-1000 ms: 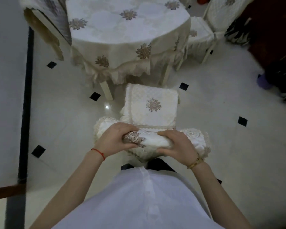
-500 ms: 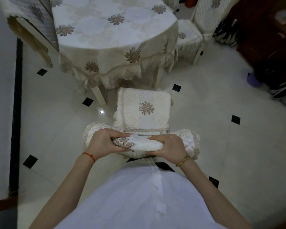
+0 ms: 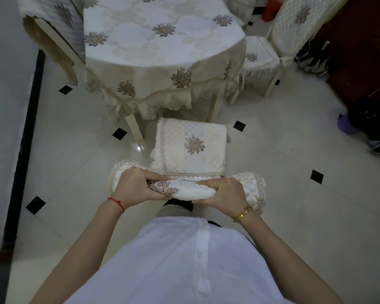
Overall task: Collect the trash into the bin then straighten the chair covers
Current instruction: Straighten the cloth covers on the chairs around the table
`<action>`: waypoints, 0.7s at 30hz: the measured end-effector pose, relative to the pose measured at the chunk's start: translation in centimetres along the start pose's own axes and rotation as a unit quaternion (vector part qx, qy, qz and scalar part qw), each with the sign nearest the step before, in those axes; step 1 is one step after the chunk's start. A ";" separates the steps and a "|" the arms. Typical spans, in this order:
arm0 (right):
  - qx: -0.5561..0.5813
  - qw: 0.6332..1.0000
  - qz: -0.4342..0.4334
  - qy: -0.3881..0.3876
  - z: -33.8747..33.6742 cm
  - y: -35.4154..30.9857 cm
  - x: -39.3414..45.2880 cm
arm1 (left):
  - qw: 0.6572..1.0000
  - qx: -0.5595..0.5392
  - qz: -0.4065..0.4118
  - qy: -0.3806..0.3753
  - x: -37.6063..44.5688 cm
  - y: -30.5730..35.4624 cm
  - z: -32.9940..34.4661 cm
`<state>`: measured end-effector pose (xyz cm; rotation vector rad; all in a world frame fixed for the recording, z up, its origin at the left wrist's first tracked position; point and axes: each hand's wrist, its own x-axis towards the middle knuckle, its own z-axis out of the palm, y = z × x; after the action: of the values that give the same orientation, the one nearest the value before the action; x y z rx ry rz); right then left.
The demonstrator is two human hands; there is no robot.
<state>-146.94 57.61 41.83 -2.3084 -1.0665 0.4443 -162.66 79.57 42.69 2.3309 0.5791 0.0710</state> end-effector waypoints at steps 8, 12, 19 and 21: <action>0.018 0.999 -0.038 -0.027 -3.4 2.7 7.1 | 0.998 -0.015 -0.027 0.049 5.8 1.3 0.5; 0.018 0.998 -0.050 -0.042 -5.3 3.9 12.8 | 0.996 -0.019 -0.051 0.069 10.1 2.0 0.1; 0.009 0.994 -0.091 -0.060 -6.5 5.4 22.9 | 0.991 -0.032 -0.083 0.097 17.7 1.1 -1.2; 0.010 0.993 -0.099 -0.069 -6.9 5.7 25.7 | 0.990 -0.030 -0.090 0.100 19.8 0.8 -1.8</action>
<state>-123.92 72.09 42.19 -2.1531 -1.3372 0.5391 -144.96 88.72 42.33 2.2177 0.8727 0.2379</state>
